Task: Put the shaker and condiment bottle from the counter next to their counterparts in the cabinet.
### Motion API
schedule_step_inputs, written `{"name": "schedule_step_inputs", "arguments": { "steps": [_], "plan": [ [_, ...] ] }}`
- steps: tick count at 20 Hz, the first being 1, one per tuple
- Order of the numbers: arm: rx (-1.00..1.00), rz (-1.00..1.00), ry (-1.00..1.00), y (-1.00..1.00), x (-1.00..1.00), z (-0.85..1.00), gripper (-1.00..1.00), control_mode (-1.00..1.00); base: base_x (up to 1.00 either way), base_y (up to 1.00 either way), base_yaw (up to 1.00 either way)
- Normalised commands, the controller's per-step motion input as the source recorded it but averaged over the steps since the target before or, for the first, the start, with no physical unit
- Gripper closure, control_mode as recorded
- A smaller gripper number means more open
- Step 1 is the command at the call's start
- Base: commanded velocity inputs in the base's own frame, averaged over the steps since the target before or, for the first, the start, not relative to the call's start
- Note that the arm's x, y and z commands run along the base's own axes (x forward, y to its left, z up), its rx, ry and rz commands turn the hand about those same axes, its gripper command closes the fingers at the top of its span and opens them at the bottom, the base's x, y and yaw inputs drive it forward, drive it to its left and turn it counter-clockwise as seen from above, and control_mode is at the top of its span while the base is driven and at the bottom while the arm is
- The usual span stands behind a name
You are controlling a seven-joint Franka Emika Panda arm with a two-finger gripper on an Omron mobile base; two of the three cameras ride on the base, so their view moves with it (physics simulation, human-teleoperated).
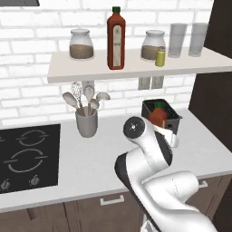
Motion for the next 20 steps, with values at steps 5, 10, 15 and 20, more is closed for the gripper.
{"name": "schedule_step_inputs", "arguments": {
  "steps": [5, 10, 15, 20],
  "plan": [
    [0.00, 0.23, -0.11, 0.50, -0.30, 0.55, 1.00, -1.00, 0.00, 0.00, 0.00],
    [0.00, 0.27, -0.04, 0.61, 0.00, 0.79, 1.00, -1.00, 0.00, 0.00, 0.00],
    [0.00, 0.23, -0.05, 0.55, 0.03, 0.84, 1.00, -1.00, 0.00, 0.00, 0.00],
    [0.00, 0.18, -0.17, 0.37, 0.00, 0.93, 1.00, -1.00, 0.00, 0.00, 0.00]
  ]
}}
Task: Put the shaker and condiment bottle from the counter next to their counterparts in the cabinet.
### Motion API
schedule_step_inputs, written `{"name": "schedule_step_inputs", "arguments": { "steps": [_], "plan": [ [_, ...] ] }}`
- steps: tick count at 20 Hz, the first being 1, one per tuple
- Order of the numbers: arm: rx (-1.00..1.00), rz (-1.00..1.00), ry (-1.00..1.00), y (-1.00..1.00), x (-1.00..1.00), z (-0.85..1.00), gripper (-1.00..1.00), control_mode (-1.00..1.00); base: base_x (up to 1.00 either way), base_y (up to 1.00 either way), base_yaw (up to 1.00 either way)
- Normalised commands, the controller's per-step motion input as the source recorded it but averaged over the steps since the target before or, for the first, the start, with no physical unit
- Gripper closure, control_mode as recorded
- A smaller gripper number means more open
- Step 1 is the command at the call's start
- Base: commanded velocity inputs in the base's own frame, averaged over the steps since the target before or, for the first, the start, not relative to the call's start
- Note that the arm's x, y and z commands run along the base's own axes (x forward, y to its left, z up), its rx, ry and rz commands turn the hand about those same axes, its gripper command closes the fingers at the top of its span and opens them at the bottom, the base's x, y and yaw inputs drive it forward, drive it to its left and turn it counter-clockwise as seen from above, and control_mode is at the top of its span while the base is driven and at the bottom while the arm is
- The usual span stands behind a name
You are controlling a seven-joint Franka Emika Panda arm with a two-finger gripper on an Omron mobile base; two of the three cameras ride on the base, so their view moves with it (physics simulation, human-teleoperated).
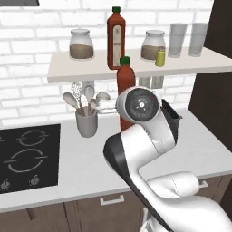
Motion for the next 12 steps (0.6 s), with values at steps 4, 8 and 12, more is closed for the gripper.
{"name": "schedule_step_inputs", "arguments": {
  "steps": [4, 8, 12],
  "plan": [
    [0.00, 0.10, -0.12, 0.13, 0.26, 0.71, 1.00, -1.00, 0.00, 0.00, 0.00],
    [0.00, 0.06, -0.13, 0.00, 0.29, 0.70, 1.00, -1.00, 0.00, 0.00, 0.00],
    [-0.01, 0.12, -0.15, 0.16, -0.12, 0.36, 1.00, -1.00, 0.00, 0.00, 0.00]
  ]
}}
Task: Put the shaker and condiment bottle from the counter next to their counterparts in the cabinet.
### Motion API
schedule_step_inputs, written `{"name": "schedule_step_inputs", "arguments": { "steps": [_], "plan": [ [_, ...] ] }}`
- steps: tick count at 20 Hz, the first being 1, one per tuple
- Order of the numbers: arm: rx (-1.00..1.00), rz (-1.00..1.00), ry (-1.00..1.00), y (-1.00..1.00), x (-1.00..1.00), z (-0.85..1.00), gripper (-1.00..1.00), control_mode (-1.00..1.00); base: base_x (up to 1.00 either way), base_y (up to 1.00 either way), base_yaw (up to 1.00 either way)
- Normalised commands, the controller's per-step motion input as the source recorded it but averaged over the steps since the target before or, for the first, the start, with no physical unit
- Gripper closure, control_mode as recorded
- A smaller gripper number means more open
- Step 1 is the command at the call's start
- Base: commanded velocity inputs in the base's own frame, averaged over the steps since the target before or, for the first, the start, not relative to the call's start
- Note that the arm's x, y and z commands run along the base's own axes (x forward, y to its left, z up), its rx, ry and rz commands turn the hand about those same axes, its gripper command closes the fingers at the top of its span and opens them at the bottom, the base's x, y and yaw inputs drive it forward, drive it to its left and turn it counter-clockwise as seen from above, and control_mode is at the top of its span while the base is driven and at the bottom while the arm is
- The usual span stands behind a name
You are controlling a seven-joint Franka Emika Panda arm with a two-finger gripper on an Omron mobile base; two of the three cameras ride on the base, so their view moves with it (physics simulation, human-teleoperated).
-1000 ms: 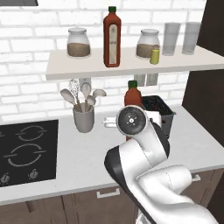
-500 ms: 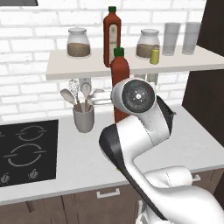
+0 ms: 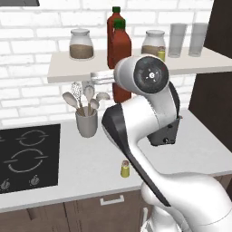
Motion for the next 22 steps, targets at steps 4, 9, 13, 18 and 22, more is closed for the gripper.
{"name": "schedule_step_inputs", "arguments": {
  "steps": [4, 9, 13, 18, 22],
  "plan": [
    [0.00, 0.06, -0.15, 0.31, 0.07, 0.15, 1.00, -1.00, 0.00, 0.00, 0.00],
    [0.08, 0.00, -0.04, 0.01, 0.47, 0.20, 1.00, -1.00, 0.00, 0.00, 0.00],
    [0.07, 0.00, 0.00, 0.09, 0.27, 0.30, 1.00, -1.00, 0.00, 0.00, 0.00],
    [0.00, 0.00, 0.00, 0.14, 0.03, 0.05, 1.00, -1.00, 0.00, 0.00, 0.00],
    [0.01, 0.00, 0.07, 0.00, 0.49, 0.00, 1.00, -1.00, 0.00, 0.00, 0.00]
  ]
}}
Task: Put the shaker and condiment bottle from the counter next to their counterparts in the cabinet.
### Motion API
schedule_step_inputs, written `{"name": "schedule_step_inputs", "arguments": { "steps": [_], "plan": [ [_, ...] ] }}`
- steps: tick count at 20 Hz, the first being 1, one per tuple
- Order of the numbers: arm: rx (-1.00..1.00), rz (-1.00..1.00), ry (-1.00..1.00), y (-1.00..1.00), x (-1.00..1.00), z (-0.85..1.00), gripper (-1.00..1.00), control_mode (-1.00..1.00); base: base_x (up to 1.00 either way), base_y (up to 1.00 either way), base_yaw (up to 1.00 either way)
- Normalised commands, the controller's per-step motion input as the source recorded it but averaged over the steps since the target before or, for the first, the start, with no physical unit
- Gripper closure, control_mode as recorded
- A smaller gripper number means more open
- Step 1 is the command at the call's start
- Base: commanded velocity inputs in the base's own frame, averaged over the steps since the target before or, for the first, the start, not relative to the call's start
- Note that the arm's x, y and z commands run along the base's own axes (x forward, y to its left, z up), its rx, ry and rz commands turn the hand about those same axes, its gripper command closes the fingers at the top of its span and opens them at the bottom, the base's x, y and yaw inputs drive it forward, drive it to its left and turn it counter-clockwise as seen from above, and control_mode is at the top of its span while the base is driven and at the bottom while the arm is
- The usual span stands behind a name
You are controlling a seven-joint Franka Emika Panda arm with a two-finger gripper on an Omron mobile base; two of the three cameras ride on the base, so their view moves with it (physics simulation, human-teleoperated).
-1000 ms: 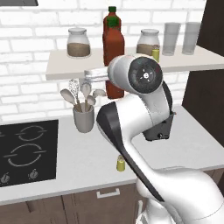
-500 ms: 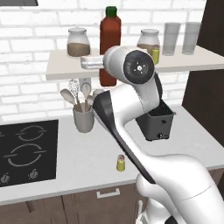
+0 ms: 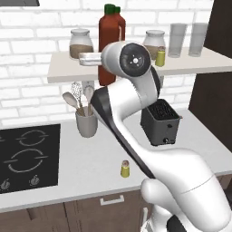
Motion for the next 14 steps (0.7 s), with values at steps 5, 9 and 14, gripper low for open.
{"name": "schedule_step_inputs", "arguments": {
  "steps": [5, 9, 14],
  "plan": [
    [0.03, 0.00, 0.01, 0.00, 0.49, 0.00, 1.00, -1.00, 0.00, 0.00, 0.00],
    [0.01, -0.03, 0.00, 0.00, 0.20, 0.00, 1.00, -1.00, 0.00, 0.00, 0.00],
    [0.00, -0.07, 0.02, 0.00, 0.38, -0.09, 1.00, -1.00, 0.00, 0.00, 0.00]
  ]
}}
